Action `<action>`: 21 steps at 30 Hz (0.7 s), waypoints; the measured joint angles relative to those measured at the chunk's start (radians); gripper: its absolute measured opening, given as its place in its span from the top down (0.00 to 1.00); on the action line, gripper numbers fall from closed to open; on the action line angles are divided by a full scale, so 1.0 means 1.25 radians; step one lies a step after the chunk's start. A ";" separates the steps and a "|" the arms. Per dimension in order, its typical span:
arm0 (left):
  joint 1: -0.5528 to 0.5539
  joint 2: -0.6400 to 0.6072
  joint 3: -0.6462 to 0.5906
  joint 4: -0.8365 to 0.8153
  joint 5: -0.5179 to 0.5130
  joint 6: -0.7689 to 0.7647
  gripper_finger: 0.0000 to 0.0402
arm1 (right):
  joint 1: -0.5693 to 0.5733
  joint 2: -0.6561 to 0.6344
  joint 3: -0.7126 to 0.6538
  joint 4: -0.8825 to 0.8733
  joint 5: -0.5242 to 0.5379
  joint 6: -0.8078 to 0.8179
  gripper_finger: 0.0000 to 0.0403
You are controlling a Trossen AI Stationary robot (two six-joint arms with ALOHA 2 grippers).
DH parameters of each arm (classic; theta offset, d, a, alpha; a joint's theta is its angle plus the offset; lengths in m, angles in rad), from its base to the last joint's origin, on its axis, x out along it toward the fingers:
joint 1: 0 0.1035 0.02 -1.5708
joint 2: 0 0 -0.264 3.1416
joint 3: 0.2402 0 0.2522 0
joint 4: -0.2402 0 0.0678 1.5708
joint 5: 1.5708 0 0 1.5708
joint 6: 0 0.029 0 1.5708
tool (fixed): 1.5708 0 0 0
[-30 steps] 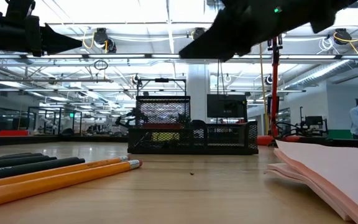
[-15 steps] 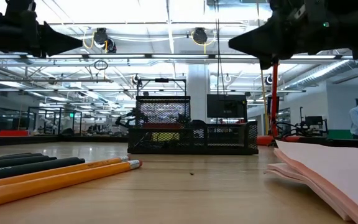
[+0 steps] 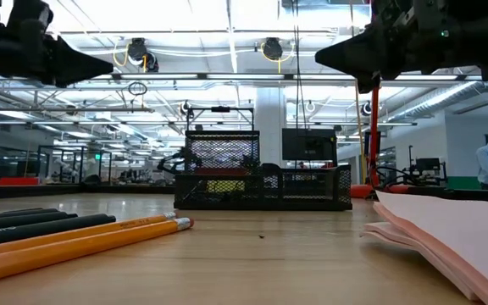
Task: Pick and place office supplies into organizer
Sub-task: Put the red scissors into the black desk organizer
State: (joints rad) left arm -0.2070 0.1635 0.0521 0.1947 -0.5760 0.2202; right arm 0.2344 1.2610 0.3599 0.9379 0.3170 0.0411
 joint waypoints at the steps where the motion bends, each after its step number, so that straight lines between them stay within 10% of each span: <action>1: 0.000 0.000 0.000 -0.004 0.019 0.004 0.88 | 0.000 0.000 0.000 -0.002 0.001 0.000 0.99; 12: -0.080 0.029 0.084 -0.274 0.108 -0.165 0.92 | -0.024 0.000 0.000 -0.006 0.018 -0.006 0.99; 21: -0.212 0.239 0.165 -0.432 0.108 -0.387 0.98 | -0.052 0.000 0.000 -0.012 0.016 -0.009 0.99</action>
State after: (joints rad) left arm -0.4717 0.4616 0.2582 -0.3450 -0.4408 -0.2639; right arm 0.1692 1.2613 0.3599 0.9226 0.3370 0.0296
